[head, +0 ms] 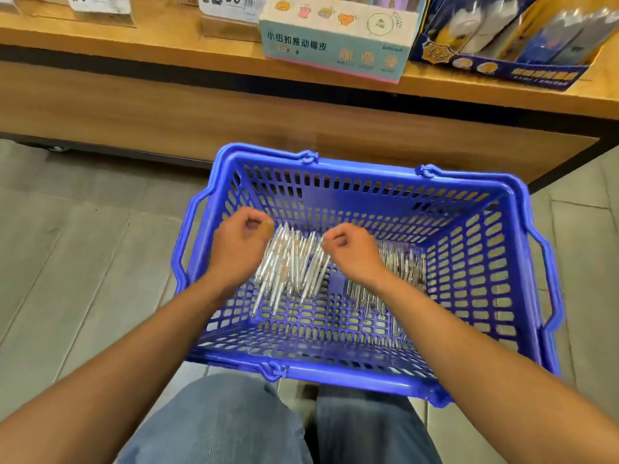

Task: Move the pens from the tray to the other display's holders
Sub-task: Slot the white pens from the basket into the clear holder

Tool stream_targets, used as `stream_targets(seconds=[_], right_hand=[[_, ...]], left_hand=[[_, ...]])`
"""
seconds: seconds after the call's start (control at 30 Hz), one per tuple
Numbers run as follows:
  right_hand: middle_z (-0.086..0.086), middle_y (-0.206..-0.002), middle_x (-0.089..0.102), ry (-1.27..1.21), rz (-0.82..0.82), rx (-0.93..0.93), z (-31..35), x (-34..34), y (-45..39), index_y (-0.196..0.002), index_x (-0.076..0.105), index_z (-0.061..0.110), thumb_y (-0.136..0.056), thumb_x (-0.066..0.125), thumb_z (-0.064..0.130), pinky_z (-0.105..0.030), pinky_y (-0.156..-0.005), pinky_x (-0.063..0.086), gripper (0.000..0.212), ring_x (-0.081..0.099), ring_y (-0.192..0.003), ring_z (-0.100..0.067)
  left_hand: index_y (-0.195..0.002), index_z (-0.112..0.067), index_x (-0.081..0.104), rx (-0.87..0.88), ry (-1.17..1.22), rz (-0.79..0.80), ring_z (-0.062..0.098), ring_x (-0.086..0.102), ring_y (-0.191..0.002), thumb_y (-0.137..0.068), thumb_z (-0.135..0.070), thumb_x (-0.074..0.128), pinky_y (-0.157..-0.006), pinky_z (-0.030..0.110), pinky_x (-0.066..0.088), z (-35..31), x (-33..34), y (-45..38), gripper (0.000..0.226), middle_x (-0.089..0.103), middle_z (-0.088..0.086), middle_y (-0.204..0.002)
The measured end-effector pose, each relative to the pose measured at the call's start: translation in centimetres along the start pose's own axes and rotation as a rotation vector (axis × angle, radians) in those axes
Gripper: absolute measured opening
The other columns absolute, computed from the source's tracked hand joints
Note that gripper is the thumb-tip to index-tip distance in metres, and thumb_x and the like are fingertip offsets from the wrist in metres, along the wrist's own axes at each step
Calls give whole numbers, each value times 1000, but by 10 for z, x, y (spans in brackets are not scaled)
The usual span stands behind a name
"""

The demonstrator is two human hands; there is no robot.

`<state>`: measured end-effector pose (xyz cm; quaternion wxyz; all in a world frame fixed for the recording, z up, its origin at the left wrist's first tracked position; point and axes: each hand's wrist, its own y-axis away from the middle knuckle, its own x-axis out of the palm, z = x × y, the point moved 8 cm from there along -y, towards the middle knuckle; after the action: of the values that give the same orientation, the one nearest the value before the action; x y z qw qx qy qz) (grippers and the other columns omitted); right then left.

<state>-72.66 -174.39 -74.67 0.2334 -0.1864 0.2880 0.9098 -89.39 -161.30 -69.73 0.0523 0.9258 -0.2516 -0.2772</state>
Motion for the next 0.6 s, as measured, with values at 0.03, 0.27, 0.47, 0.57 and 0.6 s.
stream_targets(seconds=[0.03, 0.27, 0.47, 0.57, 0.6], right_hand=[[1, -93, 66, -4, 63, 41, -7, 19, -8, -98, 64, 13, -94, 59, 17, -34, -86, 53, 8, 61, -84, -15], [-13, -104, 69, 138, 171, 191, -43, 97, -43, -103, 68, 4, -91, 63, 15, -39, -86, 55, 17, 66, -94, -28], [-6, -111, 64, 213, 166, 192, -44, 119, -63, -119, 59, 12, -94, 59, 23, -28, -71, 50, 27, 64, -87, -19], [-8, -95, 68, 247, 181, 209, -46, 123, -66, -96, 66, 7, -94, 54, 16, -33, -74, 56, 15, 66, -85, -24], [-10, -91, 68, 271, 203, 205, -46, 125, -65, -89, 66, 4, -94, 53, 15, -34, -75, 56, 18, 66, -83, -25]], left_hand=[[-83, -25, 64, -106, 29, 40, 6, 60, -76, -93, -19, 61, -71, 24, 49, 12, 10, -3, 13, 66, -4, -84], [-94, -17, 62, -484, 143, 117, 17, 61, -81, -97, -11, 51, -73, 32, 50, 72, 36, -5, 13, 68, 4, -95], [-92, -21, 57, -557, 148, 139, 16, 61, -85, -100, -12, 49, -88, 37, 53, 87, 41, -7, 15, 67, 2, -97], [-91, -21, 56, -573, 153, 142, 16, 60, -83, -101, -11, 48, -81, 33, 53, 91, 44, -8, 16, 67, 3, -96], [-90, -21, 56, -580, 148, 147, 16, 60, -83, -101, -12, 48, -78, 31, 52, 92, 45, -7, 17, 67, 4, -97]])
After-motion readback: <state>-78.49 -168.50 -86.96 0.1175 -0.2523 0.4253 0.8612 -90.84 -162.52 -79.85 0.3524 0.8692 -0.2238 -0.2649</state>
